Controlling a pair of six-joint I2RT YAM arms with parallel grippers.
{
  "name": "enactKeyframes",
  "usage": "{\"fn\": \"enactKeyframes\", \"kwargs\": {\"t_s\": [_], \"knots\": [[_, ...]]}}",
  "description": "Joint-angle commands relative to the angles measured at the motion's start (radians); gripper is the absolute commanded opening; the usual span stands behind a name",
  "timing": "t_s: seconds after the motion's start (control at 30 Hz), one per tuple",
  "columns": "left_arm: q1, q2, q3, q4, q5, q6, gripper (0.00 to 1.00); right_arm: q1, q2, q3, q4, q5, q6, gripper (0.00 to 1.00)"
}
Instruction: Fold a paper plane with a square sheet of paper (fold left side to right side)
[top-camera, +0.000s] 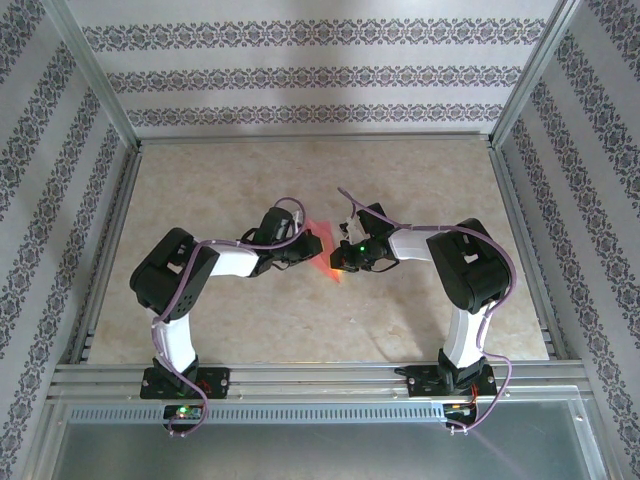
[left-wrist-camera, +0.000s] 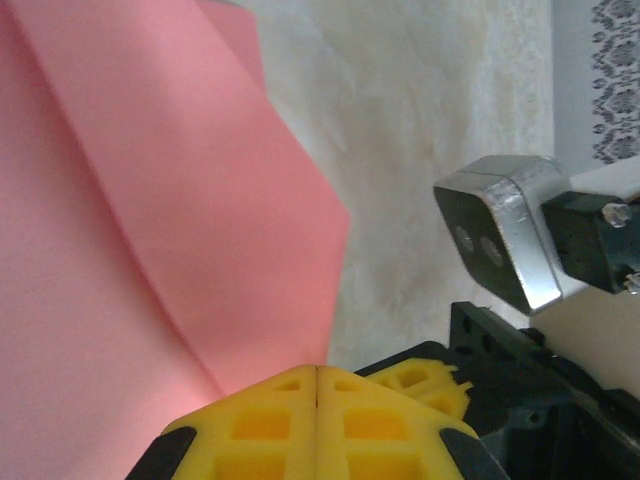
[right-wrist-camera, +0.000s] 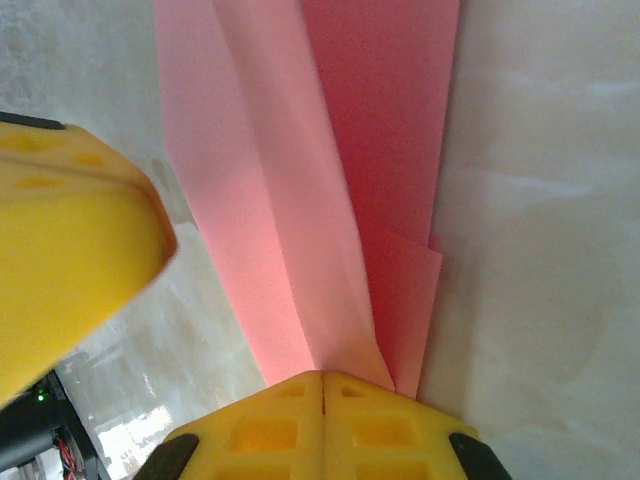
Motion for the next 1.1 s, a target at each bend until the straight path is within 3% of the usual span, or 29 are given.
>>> {"fn": "enactKeyframes", "kwargs": {"t_s": [0.0,0.37,0.8,1.07], "knots": [[-0.018,0.055,0.01,0.11,0.047,-0.048,0.0,-0.002,0.054,-0.049,-0.126,0.128,-0.035,0.0],[-0.029,0.119,0.052,0.093,0.039,-0.044,0.0,0.008,0.056,-0.027,-0.18,0.165,-0.057,0.0],[-0.027,0.147,0.127,-0.086,-0.026,0.044,0.0,0.018,0.079,0.0,-0.272,0.216,-0.081,0.0],[-0.01,0.195,0.152,-0.094,-0.029,0.045,0.0,0.018,0.103,0.0,-0.271,0.197,-0.08,0.0]]}}
